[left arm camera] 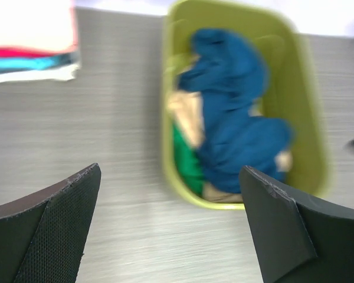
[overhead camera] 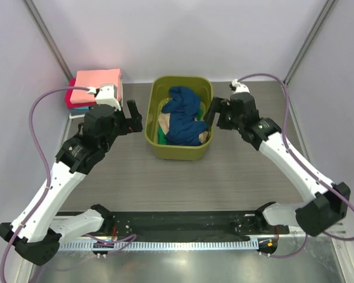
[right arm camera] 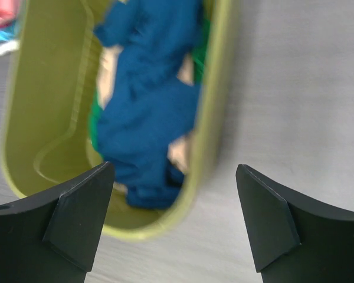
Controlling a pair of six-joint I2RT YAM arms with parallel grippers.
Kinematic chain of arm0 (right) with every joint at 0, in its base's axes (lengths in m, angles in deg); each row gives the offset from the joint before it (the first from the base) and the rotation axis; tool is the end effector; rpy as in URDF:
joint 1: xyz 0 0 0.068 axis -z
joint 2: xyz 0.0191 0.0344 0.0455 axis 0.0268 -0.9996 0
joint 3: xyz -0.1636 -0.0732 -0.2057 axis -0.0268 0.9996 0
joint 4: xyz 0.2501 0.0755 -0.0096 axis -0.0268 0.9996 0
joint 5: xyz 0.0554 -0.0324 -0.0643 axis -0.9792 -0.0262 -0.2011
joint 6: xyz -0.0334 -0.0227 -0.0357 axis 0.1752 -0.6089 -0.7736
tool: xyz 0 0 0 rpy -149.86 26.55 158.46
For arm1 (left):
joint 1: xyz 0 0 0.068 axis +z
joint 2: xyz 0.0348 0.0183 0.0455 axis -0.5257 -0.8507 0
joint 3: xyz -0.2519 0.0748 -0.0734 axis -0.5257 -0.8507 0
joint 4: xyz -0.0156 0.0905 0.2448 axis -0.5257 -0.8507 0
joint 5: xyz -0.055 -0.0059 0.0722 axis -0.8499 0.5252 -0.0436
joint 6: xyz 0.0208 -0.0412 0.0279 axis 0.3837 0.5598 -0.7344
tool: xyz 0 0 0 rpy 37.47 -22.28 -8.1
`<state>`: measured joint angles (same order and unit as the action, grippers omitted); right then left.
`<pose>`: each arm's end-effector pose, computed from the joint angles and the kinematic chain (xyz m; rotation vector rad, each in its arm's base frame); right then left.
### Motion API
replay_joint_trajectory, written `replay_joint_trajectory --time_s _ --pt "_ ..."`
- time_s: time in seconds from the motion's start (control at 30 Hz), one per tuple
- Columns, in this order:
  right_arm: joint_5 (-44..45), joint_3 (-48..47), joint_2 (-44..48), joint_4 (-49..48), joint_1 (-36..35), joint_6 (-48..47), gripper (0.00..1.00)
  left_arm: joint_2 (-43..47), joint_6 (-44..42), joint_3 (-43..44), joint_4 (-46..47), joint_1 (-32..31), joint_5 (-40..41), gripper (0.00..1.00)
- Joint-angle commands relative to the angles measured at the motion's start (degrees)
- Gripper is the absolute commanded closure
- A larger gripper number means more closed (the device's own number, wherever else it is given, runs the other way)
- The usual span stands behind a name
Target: Fold and stack the t-shirts
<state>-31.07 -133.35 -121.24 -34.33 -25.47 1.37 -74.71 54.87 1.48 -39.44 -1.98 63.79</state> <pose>0.2435 0.1194 0.3473 0.0843 2.1541 0.4363 0.1733 -0.1002 0.4307 -0.0953 1.9101 -0.3361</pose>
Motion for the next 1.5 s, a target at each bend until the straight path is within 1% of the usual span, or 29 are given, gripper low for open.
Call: replay_joint_trajectory --time_s 0.0,0.07,0.1,0.13,0.17,0.2,0.23,0.27,0.33,0.4,0.43,0.47,0.6,0.63,0.7,0.77,0.8,0.83,0.87,0.93,0.97,1.0,1.03,1.2,1.27,1.37,1.4,1.43,1.47 --pt "-4.74 -10.45 -6.38 -4.85 -0.42 -3.11 0.1 1.43 -3.24 -2.85 -3.72 0.29 9.12 0.0" --pt "-5.35 -13.9 -12.78 -4.68 -0.94 -4.17 0.1 3.62 -8.13 -6.45 -1.45 0.29 8.0 0.0" --pt "-5.36 -17.31 -15.25 -4.24 -1.21 -4.69 0.1 6.07 -9.03 -10.82 1.43 0.29 7.99 0.0" --pt "-5.36 -19.17 -17.28 -4.06 -1.47 -5.74 0.1 7.14 -8.78 -12.86 2.77 0.38 9.56 0.0" --pt "-5.18 -20.93 -19.3 -3.88 -1.65 -6.36 0.1 8.11 -8.43 -14.62 3.74 0.38 13.4 0.0" --pt "-4.83 -22.78 -23.76 -3.62 -2.0 -6.8 0.1 8.64 -8.25 -16.21 4.88 1.08 14.31 0.0" --pt "-4.48 -26.1 -25.72 -3.1 -2.09 -7.85 0.1 8.12 -7.99 -16.83 3.93 1.61 15.01 0.0" --pt "-4.04 -27.88 -28.17 -2.83 -2.17 -8.38 0.1 7.51 -7.21 -16.14 2.62 1.79 17.89 0.0" --pt "-0.45 -33.24 -34.59 -1.26 -2.26 -9.44 0.1 6.1 -6.67 -15.26 1.11 1.79 19.59 0.0" --pt "4.11 -39.1 -38.64 0.68 -2.26 -10.93 0.1 5.57 -6.67 -15.17 0.85 1.88 18.98 0.0" --pt "5.53 -40.88 -42.66 2.25 -2.26 -11.46 0.1 5.31 -6.67 -15.17 0.67 1.88 18.8 0.0" --pt "6.5 -42.55 -44.35 2.79 -2.26 -12.34 0.1 5.3 -6.76 -15.34 0.67 1.88 18.63 0.0" --pt "8.17 -50.89 -53.05 4.19 -2.18 -14.01 0.09 5.74 -6.76 -15.61 0.93 1.96 18.28 0.0" --pt "8.96 -52.66 -56.64 4.9 -2.26 -14.01 0.09 5.74 -7.02 -15.69 1.02 1.96 18.1 0.0" --pt "10.02 -56.96 -59.48 6.83 -2.26 -13.14 0.09 5.57 -7.11 -15.87 1.11 1.96 17.57 0.0" --pt "10.29 -57.95 -62.28 7.54 -2.26 -12.87 0.1 5.39 -7.2 -15.87 1.02 2.14 17.31 0.0" --pt "10.03 -58.39 -63.17 7.46 -2.26 -12.79 0.11 5.22 -7.28 -15.96 1.02 2.14 17.31 0.0" --pt "9.67 -58.65 -63.79 7.54 -2.35 -12.87 0.15 5.22 -7.29 -15.87 1.02 2.31 17.22 0.0" --pt "9.24 -58.83 -64.4 7.46 -2.53 -12.87 0.35 5.22 -7.2 -15.87 1.02 2.58 16.87 0.0" --pt "8.79 -59.35 -64.32 7.19 -2.7 -13.22 0.64 5.3 -7.11 -16.05 1.11 3.02 16.6 0.0" --pt "8.18 -59.79 -64.06 7.19 -2.79 -13.57 0.86 5.39 -7.2 -16.13 1.11 3.28 16.86 0.0" --pt "7.65 -61.19 -62.58 7.28 -3.14 -14.01 0.95 5.3 -7.2 -16.31 1.11 3.37 17.04 0.0" --pt "7.48 -61.9 -61.17 7.28 -3.32 -15.06 0.99 5.39 -7.2 -16.31 1.11 3.37 17.3 0.0" --pt "4.15 -71.72 -50.64 8.42 -7.18 -17.62 0.99 5.74 -6.41 -16.22 0.76 4.77 19.32 0.0" --pt "1.86 -73.5 -43.69 7.9 -11.48 -17.88 0.99 5.92 -5.53 -16.05 0.41 5.56 20.55 0.0" --pt "-5.34 -71.76 -33.5 3.6 -18.68 -18.41 0.99 6.53 -4.04 -15.87 -0.38 6.71 23.98 0.0" --pt "-6.05 -68.18 -30.95 0.8 -20.35 -18.5 0.99 6.88 -3.69 -15.87 -0.56 6.88 24.77 0.0" --pt "-5.63 -65.89 -25.53 -0.53 -23.15 -18.24 0.99 7.15 -3.25 -15.96 -0.56 7.23 25.56 0.0" --pt "-5.19 -63.51 -23.04 -1.85 -23.88 -17.8 0.99 7.76 -3.07 -15.96 -0.56 7.41 26.18 0.0"
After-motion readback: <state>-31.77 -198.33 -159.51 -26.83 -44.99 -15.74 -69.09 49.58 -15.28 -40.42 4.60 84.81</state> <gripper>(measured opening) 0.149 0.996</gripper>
